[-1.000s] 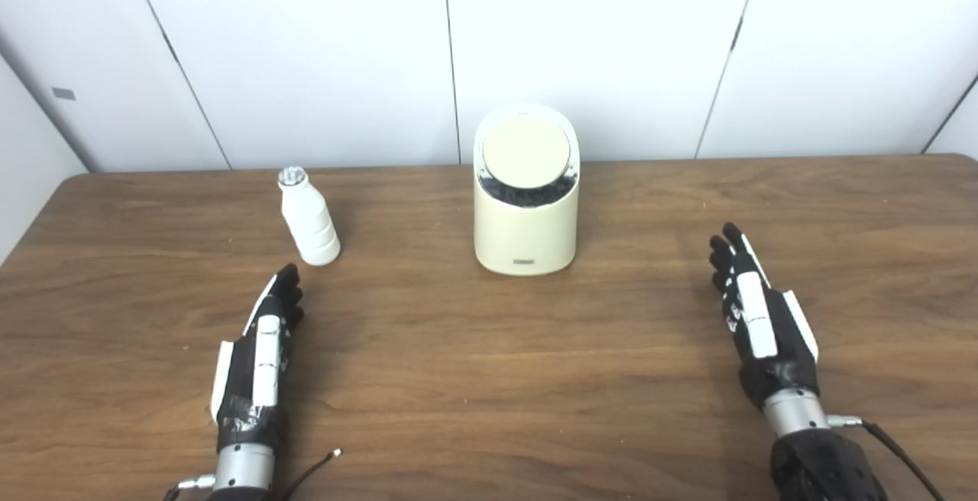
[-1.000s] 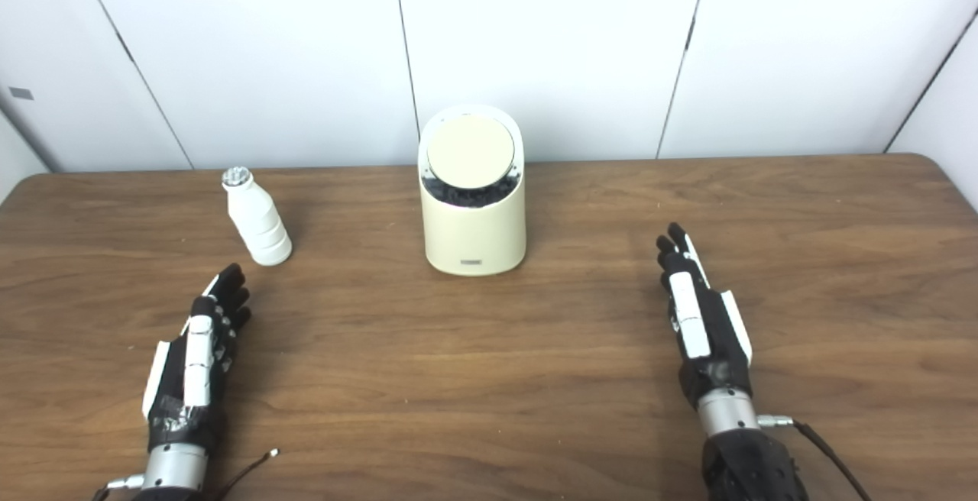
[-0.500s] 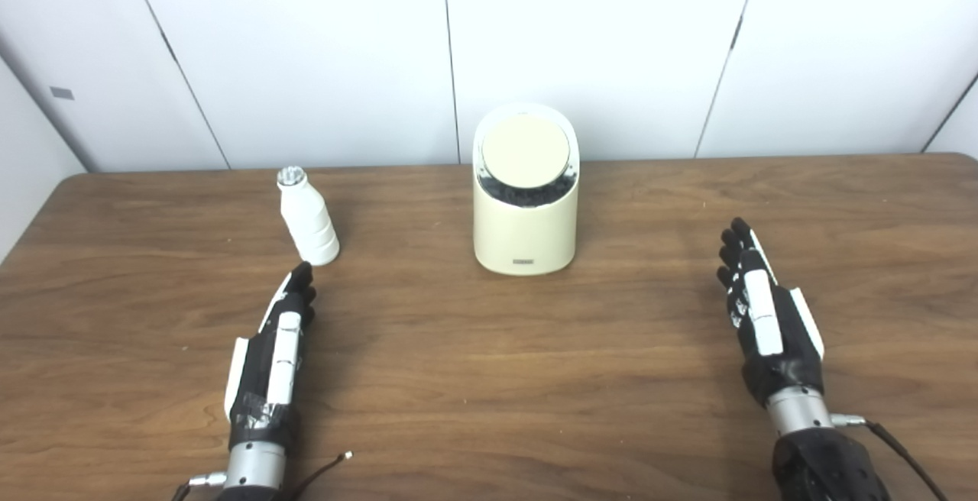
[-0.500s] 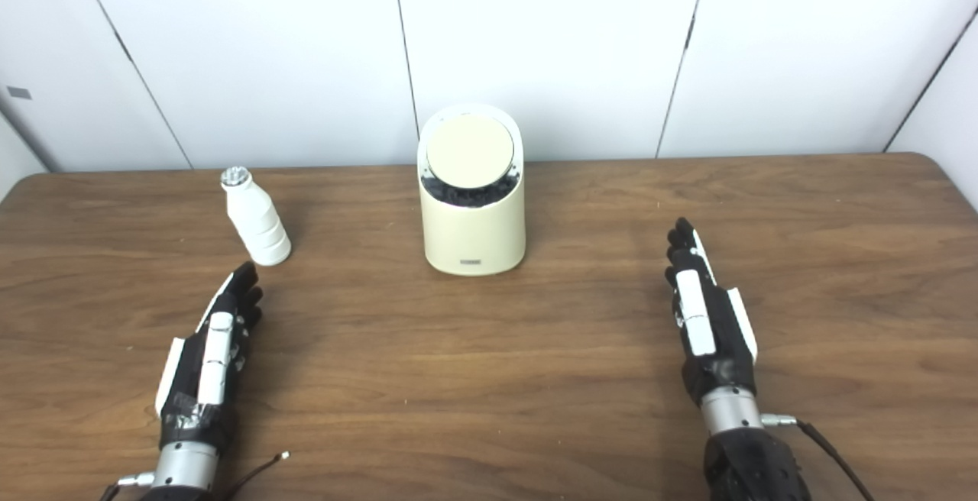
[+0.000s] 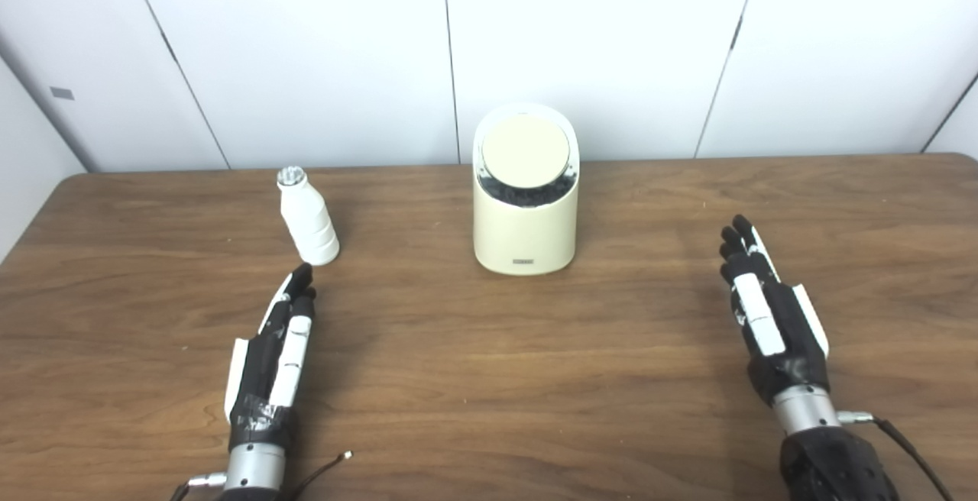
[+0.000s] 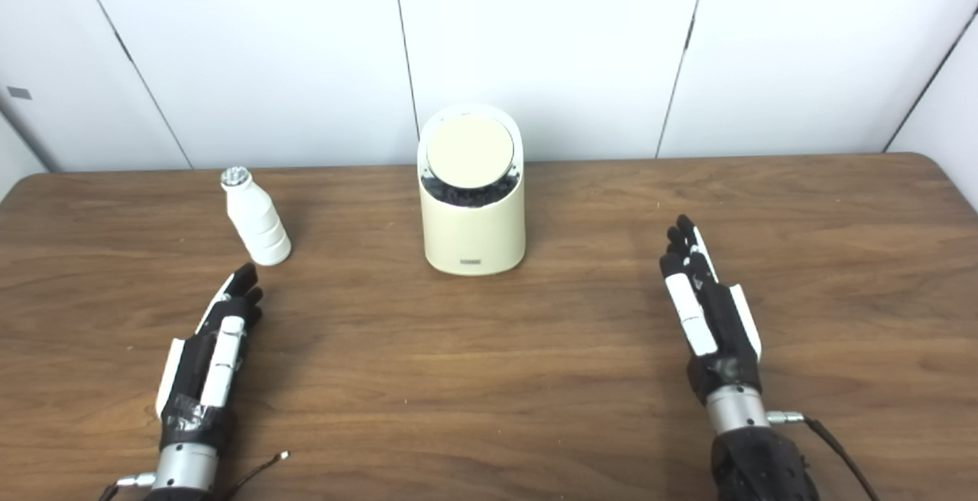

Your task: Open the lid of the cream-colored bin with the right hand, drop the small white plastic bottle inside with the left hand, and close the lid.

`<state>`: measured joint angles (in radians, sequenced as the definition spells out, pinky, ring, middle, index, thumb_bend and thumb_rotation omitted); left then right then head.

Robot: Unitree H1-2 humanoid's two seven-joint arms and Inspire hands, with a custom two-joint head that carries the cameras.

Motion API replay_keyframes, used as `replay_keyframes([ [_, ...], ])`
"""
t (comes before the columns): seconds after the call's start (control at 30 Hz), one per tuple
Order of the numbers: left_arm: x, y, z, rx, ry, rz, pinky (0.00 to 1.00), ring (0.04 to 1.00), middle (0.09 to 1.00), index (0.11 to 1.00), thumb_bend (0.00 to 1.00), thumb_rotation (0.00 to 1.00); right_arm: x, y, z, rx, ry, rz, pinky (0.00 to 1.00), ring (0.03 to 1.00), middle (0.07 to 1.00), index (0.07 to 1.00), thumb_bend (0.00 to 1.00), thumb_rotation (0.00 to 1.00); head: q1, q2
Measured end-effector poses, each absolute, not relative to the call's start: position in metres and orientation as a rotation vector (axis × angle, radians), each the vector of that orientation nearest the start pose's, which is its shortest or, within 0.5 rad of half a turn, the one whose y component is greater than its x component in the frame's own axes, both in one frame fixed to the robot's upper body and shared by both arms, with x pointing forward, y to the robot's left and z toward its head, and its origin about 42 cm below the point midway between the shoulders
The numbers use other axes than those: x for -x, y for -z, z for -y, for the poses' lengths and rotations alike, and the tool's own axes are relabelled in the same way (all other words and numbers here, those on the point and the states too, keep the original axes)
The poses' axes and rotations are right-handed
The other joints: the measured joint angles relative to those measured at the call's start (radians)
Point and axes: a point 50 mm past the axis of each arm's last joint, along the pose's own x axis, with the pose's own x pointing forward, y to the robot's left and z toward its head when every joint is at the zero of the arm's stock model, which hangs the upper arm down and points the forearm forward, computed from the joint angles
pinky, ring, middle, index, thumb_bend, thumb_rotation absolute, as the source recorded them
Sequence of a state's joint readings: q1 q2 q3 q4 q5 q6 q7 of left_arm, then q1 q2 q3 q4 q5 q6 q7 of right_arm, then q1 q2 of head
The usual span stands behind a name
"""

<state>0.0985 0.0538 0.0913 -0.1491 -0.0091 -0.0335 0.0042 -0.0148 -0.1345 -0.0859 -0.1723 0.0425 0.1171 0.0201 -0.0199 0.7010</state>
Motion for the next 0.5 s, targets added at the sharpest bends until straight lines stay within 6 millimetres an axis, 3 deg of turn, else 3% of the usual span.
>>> replay_keyframes([
  [0.13, -0.249, -0.115, -0.258, -0.064, -0.116, 0.087, 0.94, 0.953, 0.958, 0.945, 0.49, 0.83, -0.293, -0.165, 0.263, 0.12, 0.02, 0.098, 1.0, 0.97, 0.967, 0.977, 0.72, 0.69, -0.003, -0.002],
  [0.2, -0.249, -0.115, -0.258, -0.069, -0.112, 0.089, 0.96, 0.969, 0.971, 0.961, 0.47, 0.87, -0.304, -0.177, 0.257, 0.146, -0.002, 0.116, 1.0, 0.982, 0.969, 0.983, 0.72, 0.69, -0.005, -0.006],
  [0.4, -0.249, -0.115, -0.256, -0.08, -0.089, 0.099, 0.96, 0.969, 0.96, 0.949, 0.48, 0.86, -0.345, -0.227, 0.234, 0.316, -0.034, 0.207, 0.92, 0.948, 0.957, 0.965, 0.8, 0.65, -0.011, 0.0],
  [0.5, -0.249, -0.115, -0.255, -0.08, -0.088, 0.099, 0.95, 0.961, 0.954, 0.94, 0.49, 0.86, -0.357, -0.243, 0.225, 0.394, -0.049, 0.222, 0.9, 0.943, 0.957, 0.971, 0.82, 0.62, -0.012, 0.0],
])
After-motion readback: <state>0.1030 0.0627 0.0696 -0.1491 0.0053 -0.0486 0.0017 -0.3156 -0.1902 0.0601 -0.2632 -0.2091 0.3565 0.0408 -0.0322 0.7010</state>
